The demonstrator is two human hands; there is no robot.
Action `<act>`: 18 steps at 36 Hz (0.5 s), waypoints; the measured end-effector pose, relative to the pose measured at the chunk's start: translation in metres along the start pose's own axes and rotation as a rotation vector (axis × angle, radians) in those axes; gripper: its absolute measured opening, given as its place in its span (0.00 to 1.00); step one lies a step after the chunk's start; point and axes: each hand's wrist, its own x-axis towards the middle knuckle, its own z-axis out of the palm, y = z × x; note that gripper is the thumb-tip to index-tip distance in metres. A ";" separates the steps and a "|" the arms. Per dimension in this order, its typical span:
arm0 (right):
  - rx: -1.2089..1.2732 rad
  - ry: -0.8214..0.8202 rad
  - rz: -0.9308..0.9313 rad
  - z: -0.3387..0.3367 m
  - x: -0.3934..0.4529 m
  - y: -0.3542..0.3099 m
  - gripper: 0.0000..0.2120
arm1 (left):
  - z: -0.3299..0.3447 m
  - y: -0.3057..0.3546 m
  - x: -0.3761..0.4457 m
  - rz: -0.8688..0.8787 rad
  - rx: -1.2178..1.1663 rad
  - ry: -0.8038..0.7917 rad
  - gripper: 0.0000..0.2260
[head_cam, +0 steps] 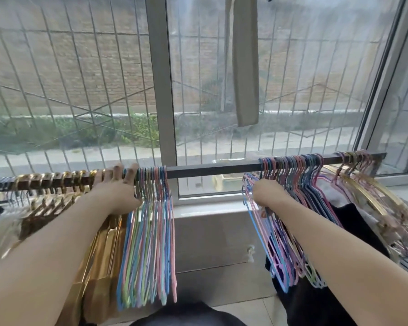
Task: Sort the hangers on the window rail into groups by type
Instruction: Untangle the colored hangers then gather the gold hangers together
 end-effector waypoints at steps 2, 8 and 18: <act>-0.054 0.047 -0.009 -0.001 -0.001 0.002 0.14 | 0.000 0.000 -0.001 -0.002 0.001 0.001 0.47; -0.302 0.168 0.006 -0.011 -0.018 -0.002 0.11 | -0.001 0.004 -0.005 0.028 -0.018 0.016 0.47; 0.360 -0.062 -0.354 0.007 -0.049 -0.103 0.15 | -0.002 0.001 -0.008 0.048 -0.051 -0.007 0.47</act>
